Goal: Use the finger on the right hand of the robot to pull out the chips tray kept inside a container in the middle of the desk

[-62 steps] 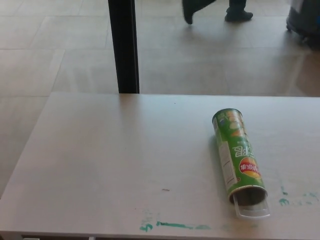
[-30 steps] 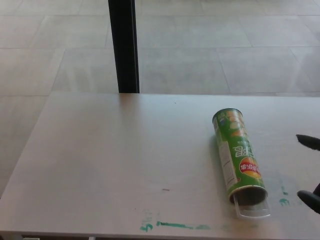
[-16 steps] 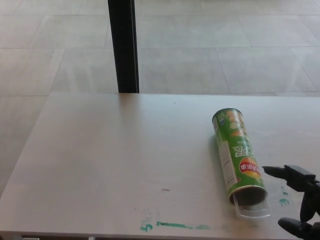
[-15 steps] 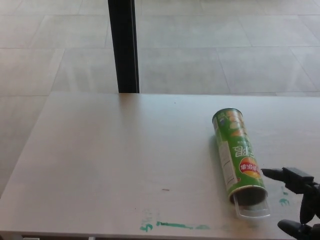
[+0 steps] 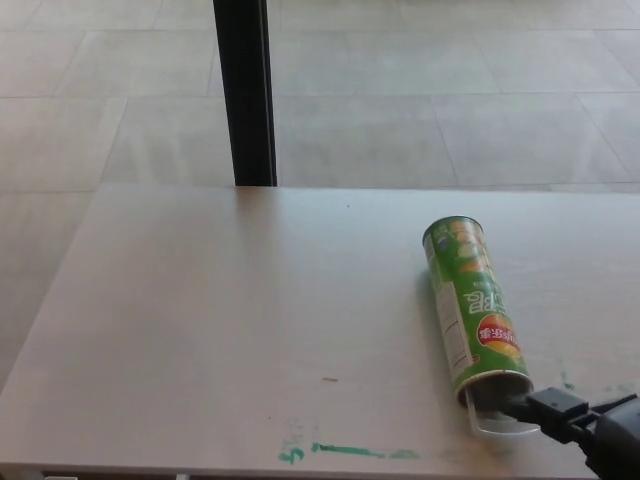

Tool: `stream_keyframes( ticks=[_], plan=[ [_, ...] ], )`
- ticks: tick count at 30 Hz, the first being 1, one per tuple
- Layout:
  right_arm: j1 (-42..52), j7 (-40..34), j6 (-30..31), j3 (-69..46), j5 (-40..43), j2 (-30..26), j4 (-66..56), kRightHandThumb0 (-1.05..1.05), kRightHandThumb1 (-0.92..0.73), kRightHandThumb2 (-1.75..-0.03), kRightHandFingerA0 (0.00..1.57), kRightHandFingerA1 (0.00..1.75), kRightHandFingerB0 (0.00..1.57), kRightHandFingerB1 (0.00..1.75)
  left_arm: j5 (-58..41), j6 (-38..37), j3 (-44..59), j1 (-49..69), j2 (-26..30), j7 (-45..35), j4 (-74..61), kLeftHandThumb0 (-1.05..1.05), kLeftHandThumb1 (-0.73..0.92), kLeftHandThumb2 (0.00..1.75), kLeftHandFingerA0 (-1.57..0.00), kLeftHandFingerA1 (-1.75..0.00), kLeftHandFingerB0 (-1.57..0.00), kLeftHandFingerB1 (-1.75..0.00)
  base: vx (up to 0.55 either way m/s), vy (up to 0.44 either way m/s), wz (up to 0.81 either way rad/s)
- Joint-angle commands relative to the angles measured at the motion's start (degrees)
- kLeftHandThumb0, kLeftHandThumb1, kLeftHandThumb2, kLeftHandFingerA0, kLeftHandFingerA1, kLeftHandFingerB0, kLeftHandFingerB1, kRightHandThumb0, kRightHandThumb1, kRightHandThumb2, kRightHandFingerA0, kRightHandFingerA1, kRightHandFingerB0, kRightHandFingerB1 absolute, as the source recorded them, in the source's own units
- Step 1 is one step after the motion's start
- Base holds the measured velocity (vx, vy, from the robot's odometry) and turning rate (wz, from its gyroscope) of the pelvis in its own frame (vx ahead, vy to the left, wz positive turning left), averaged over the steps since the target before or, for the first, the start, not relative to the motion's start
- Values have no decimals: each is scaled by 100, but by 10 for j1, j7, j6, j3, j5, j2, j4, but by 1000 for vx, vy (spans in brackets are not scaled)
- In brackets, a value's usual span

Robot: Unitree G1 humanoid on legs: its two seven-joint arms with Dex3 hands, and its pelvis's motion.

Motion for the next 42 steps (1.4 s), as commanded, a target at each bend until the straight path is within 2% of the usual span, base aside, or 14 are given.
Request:
stream_keyframes(
  ticks=[1,15,16,17,22,24,25,32,33,35,36,37,40,42],
  plan=[
    [-19,-37,-34,36,-103,-31,33,-36,-62,-60,79,133,27,37,-4,21,8,6,23,-13,-10,-22,64,59,-58,-69,-53,-59,0,0,0],
    [-100,-54,-10,77,-128,-12,134,-39,-60,-60,81,132,25,40,-2,22,5,16,26,-15,-25,-21,63,61,-58,-70,-53,-60,0,0,0],
    [-104,-52,-2,73,-123,-7,134,-45,-50,-82,87,119,21,48,-4,30,7,17,25,-14,-29,-21,63,61,-58,-70,-53,-61,0,0,0],
    [-106,-48,4,71,-121,-5,133,-39,-60,-60,80,131,26,38,-6,34,8,16,25,-13,-29,-21,64,59,-59,-70,-53,-60,0,0,0],
    [-110,-33,13,62,-99,4,135,-37,-59,-59,81,127,25,36,-5,25,8,13,26,-18,-19,-21,64,59,-57,-69,-52,-60,0,0,0],
    [-106,-19,14,58,-84,6,134,-43,-50,-81,84,114,19,46,-7,31,10,18,23,-15,-28,-21,65,59,-58,-70,-53,-60,0,0,0],
    [-105,-20,15,57,-85,7,135,-37,-60,-59,81,125,26,36,-6,32,10,18,23,-13,-27,-21,65,59,-59,-70,-53,-60,0,0,0],
    [-92,-11,10,70,-92,5,152,-38,-62,-60,80,132,27,37,-7,29,11,17,23,-15,-29,-23,63,61,-59,-72,-53,-61,0,0,0],
    [-90,-13,9,72,-93,5,155,-46,-53,-81,86,119,23,48,-9,30,13,20,23,-16,-34,-23,63,62,-59,-72,-53,-62,0,0,0],
    [-89,-15,6,75,-89,7,161,-38,-63,-58,80,130,28,38,-9,38,15,22,22,-15,-43,-21,63,61,-59,-72,-53,-61,0,0,0],
    [-88,-17,6,76,-91,7,162,-45,-52,-82,86,119,22,48,-8,34,14,22,22,-14,-39,-21,63,61,-58,-71,-53,-61,0,0,0],
    [-87,-21,5,77,-92,7,164,-38,-62,-58,80,130,28,38,-6,27,14,20,22,-15,-33,-21,63,61,-57,-70,-52,-60,0,0,0],
    [-89,-25,4,82,-94,7,167,-45,-52,-81,85,120,24,48,-3,27,12,15,22,-13,-25,-21,64,59,-59,-70,-52,-59,0,0,0],
    [-89,-18,5,84,-90,7,166,-38,-62,-60,77,133,27,39,-3,28,12,16,23,-14,-26,-21,65,59,-59,-70,-53,-59,0,0,0]
  ],
)
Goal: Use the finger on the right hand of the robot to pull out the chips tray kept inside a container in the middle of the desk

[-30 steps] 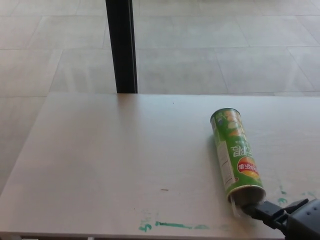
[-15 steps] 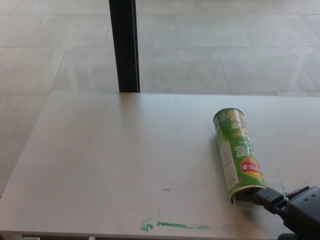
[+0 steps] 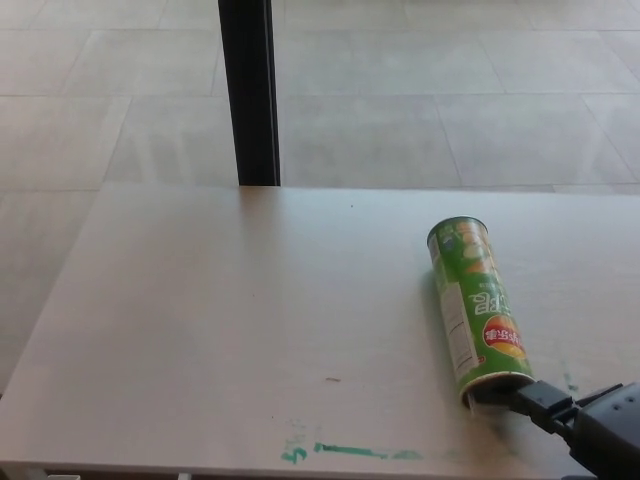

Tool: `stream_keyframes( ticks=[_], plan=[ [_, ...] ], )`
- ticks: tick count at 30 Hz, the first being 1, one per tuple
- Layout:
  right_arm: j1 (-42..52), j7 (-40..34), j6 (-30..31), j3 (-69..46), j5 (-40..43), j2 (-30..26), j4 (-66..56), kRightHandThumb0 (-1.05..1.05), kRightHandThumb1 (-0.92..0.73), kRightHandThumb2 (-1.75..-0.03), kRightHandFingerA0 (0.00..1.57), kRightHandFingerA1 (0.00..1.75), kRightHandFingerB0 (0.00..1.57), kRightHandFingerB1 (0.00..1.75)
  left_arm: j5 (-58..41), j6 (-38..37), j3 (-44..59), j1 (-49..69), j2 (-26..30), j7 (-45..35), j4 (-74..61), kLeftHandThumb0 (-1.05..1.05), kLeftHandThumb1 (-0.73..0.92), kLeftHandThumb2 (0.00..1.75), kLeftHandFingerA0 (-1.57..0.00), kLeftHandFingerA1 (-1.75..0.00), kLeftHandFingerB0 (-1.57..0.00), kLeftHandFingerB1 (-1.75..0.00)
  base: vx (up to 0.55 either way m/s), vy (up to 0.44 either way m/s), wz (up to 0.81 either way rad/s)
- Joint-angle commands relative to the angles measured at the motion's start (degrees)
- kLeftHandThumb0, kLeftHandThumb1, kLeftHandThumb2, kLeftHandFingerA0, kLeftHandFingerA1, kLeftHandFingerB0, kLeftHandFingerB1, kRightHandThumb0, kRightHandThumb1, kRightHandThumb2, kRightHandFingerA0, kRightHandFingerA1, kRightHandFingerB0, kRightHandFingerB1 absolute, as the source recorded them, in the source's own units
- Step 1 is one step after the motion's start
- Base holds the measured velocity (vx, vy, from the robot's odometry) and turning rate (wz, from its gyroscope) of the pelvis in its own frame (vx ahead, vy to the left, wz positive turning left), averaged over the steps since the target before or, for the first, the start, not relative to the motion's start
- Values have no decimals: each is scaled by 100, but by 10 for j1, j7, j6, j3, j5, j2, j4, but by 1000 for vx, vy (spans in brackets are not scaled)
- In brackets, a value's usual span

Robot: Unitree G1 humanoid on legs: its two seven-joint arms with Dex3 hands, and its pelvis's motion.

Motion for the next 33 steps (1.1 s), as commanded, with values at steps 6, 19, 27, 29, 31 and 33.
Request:
stream_keyframes(
  ticks=[6,19,27,29,31,33],
  plan=[
    [10,23,21,29,-16,3,36,-38,-62,-58,81,137,31,43,1,13,0,3,11,-5,-8,-20,64,60,-57,-69,-53,-60,0,0,0],
    [24,119,69,36,66,24,94,-37,-55,-59,81,139,47,59,1,8,2,0,13,-7,-6,-22,62,61,-57,-70,-54,-61,0,0,0],
    [48,162,84,11,123,26,90,-35,-57,-58,77,127,47,57,1,14,2,-11,11,-2,3,-20,64,59,-58,-70,-53,-60,0,0,0],
    [55,176,90,7,132,21,72,-36,-58,-58,74,127,45,57,3,12,1,-14,11,-1,10,-20,65,59,-59,-69,-53,-59,0,0,0],
    [75,186,86,-5,157,14,46,-33,-57,-58,75,130,45,56,1,9,3,-19,9,0,22,-19,65,58,-60,-71,-52,-59,0,0,0],
    [91,190,83,-13,169,6,24,-32,-57,-58,76,121,46,51,-3,10,7,-13,8,-1,15,-20,63,59,-59,-71,-53,-60,0,0,0]
  ],
)
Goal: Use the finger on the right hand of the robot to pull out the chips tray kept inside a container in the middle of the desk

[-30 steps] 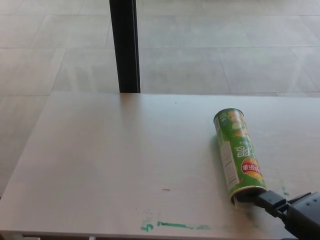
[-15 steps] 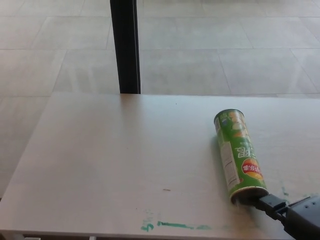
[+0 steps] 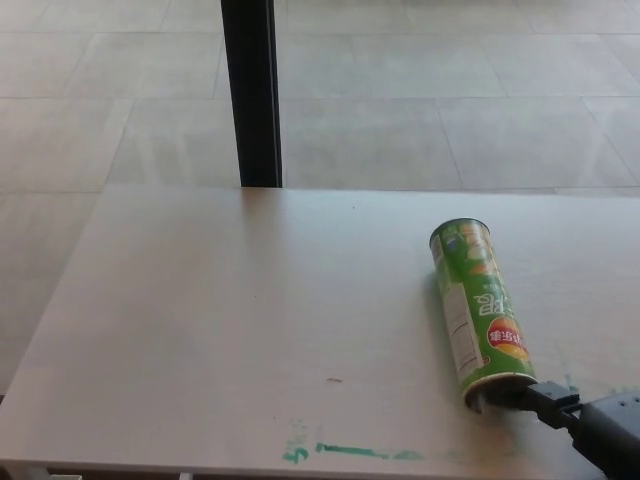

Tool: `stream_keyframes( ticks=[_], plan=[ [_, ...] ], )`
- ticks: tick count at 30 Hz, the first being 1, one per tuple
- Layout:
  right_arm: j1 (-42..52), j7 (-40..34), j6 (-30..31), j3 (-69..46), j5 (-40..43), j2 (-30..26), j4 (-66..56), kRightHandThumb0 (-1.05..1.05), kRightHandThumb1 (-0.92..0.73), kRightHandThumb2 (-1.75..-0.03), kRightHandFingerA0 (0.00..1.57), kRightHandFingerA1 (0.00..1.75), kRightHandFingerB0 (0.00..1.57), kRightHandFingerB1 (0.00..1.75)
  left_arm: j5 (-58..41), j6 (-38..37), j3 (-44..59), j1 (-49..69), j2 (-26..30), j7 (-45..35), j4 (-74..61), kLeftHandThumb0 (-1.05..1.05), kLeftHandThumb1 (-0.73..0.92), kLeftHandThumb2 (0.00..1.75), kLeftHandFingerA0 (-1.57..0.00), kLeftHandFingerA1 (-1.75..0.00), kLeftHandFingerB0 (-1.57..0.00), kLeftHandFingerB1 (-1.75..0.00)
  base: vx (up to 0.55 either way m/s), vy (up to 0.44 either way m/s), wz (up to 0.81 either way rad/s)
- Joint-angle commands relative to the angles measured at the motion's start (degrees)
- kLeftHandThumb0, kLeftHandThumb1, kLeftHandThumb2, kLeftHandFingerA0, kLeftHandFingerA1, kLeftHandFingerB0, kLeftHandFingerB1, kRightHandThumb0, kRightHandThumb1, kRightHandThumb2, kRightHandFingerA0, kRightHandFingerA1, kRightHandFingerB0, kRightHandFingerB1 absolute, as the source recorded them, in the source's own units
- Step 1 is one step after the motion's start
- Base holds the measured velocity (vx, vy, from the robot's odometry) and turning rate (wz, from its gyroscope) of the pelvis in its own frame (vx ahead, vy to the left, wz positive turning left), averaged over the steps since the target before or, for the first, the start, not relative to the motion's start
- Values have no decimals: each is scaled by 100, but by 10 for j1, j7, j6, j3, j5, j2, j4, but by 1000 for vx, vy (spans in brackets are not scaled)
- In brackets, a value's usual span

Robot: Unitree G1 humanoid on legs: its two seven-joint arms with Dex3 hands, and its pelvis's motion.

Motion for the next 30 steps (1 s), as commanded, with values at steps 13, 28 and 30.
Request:
stream_keyframes(
  ticks=[13,28,30],
  plan=[
    [158,130,65,-1,86,-13,-21,-37,-57,-56,72,115,49,51,1,10,3,-3,15,-1,8,-20,65,59,-57,-68,-52,-59,0,0,0],
    [208,113,46,-42,135,-39,-71,-32,-56,-58,76,126,46,54,-1,6,6,0,18,-4,11,-21,65,61,-55,-69,-51,-60,0,0,0],
    [215,112,50,-45,139,-39,-80,-32,-56,-58,77,123,46,52,0,8,6,1,19,-4,10,-21,65,60,-56,-69,-52,-60,0,0,0]
  ],
)
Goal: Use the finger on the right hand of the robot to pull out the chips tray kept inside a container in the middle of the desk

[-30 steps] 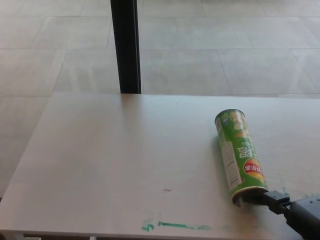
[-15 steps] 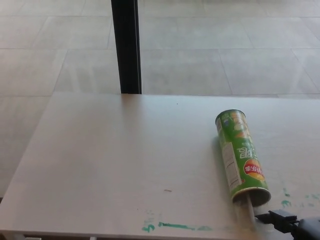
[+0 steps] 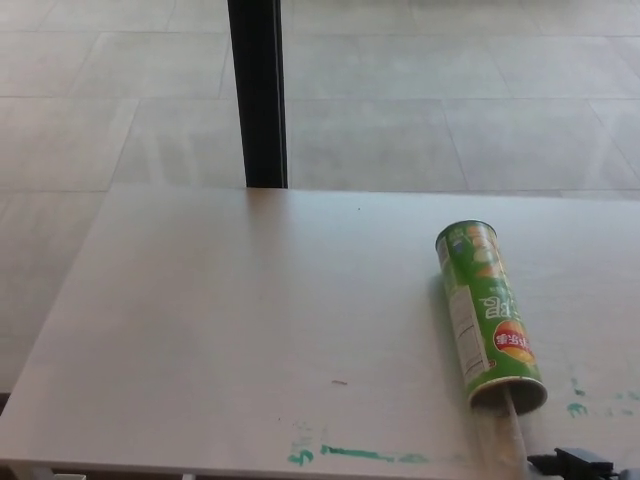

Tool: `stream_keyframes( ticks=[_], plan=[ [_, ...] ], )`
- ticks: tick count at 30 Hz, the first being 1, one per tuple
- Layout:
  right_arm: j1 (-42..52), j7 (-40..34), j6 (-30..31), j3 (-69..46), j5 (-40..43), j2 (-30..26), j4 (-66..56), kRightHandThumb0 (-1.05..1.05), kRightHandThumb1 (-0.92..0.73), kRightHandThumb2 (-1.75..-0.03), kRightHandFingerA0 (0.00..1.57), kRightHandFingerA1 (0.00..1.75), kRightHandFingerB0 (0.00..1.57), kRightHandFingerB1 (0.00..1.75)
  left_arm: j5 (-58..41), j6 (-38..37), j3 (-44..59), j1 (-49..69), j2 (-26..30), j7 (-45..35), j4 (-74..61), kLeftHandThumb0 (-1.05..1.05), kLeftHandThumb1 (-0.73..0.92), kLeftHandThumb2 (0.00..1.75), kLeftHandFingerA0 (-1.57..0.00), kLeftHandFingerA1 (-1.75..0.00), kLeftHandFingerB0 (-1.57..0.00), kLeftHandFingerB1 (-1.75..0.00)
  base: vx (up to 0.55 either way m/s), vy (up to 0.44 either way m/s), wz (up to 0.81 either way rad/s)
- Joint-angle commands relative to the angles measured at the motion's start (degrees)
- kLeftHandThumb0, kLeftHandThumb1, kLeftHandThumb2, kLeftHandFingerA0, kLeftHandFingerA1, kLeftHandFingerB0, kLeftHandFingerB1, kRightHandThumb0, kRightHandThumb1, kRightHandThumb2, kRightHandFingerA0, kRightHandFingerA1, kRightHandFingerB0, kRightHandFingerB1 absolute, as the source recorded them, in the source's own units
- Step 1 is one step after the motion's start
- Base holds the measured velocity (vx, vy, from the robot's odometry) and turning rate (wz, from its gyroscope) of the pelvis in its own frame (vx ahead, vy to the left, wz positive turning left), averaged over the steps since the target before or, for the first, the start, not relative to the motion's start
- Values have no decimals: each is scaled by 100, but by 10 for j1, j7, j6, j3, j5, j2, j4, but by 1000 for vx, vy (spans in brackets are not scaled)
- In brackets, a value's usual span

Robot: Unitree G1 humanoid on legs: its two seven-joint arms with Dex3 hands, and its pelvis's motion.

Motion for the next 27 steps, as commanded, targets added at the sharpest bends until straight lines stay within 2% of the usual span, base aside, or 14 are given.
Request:
stream_keyframes(
  ticks=[1,3,6,15,20,22,27],
  plan=[
    [63,81,46,0,16,-26,4,-33,-57,-58,78,122,47,50,0,10,5,6,18,-3,-1,-21,65,59,-57,-69,-52,-59,0,0,0],
    [72,78,44,0,20,-22,1,-31,-56,-58,81,126,47,52,1,11,5,9,19,0,-4,-20,64,60,-59,-71,-52,-60,0,0,0],
    [77,82,45,1,19,-25,-3,-32,-57,-59,76,131,44,54,1,13,4,9,19,0,-9,-20,65,59,-59,-70,-52,-59,0,0,0],
    [140,79,38,-39,43,-38,-78,-33,-56,-57,82,120,47,52,0,7,6,4,23,-1,7,-21,63,60,-60,-71,-53,-60,0,0,0],
    [184,66,-2,-67,56,-36,-116,-34,-56,-57,84,116,47,51,4,3,5,9,23,3,0,-19,63,59,-60,-71,-52,-59,0,0,0],
    [192,70,-3,-73,66,-30,-122,-34,-56,-58,84,124,47,51,4,-1,5,7,22,3,6,-19,63,60,-59,-71,-53,-60,0,0,0],
    [217,82,-3,-90,84,-25,-153,-34,-56,-57,83,122,47,51,-1,5,8,4,21,0,11,-20,64,60,-59,-72,-52,-60,0,0,0]
  ],
)
